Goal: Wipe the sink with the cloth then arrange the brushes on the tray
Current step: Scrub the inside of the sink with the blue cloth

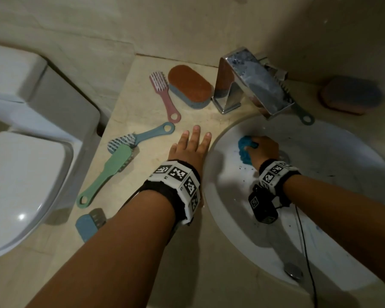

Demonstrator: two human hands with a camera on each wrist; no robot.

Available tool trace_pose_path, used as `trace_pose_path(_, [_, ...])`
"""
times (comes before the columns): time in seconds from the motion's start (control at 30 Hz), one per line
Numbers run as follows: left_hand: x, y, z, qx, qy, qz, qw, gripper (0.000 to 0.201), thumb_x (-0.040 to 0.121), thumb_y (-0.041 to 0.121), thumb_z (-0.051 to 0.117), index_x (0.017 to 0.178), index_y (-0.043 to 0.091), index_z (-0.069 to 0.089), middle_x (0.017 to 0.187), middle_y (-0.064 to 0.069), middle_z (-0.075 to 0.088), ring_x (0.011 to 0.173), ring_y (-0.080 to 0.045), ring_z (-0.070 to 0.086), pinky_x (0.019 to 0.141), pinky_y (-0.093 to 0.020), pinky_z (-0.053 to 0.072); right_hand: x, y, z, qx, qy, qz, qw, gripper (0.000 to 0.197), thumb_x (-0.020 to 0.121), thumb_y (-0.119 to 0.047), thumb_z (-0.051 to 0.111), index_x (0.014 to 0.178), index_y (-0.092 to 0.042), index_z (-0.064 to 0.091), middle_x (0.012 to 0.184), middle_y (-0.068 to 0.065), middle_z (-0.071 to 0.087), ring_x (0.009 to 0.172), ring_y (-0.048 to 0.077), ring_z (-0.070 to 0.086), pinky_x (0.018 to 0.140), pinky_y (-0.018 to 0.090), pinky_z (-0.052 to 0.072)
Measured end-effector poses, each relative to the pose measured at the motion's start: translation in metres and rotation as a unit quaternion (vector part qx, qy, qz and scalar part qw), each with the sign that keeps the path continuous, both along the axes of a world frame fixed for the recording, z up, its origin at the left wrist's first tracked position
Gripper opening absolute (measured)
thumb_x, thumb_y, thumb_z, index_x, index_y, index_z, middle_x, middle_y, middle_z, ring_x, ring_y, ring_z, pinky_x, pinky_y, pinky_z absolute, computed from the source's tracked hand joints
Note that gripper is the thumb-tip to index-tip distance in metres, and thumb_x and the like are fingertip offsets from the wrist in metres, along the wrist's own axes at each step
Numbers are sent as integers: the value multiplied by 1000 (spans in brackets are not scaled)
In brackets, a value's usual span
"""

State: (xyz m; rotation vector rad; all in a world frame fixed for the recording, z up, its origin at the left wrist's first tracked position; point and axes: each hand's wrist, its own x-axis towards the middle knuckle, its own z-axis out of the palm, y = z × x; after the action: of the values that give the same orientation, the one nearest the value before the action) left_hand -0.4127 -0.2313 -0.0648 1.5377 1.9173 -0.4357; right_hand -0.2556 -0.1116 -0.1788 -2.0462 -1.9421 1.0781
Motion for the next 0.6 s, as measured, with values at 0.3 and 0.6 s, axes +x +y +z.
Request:
trace_pose_path(0.3, [-1, 0, -4, 11, 5, 3, 1000, 108, 82, 22, 67, 146, 25, -20, 154, -3, -29, 145, -28, -16, 118, -44, 7, -7, -28, -4, -66, 115, 40, 990, 25, 86, 8, 55, 110, 5, 62, 103, 17, 61, 99, 29, 62, 79, 26, 49])
trace_pose_path(0.6, [0, 1, -3, 6, -4, 4, 1000, 108, 82, 24, 67, 147, 25, -20, 153, -3, -29, 145, -28, -17, 117, -45, 5, 4, 2, -10, 9, -20, 67, 998, 26, 87, -8, 60, 111, 0, 64, 116, 18, 64, 107, 31, 60, 93, 31, 45])
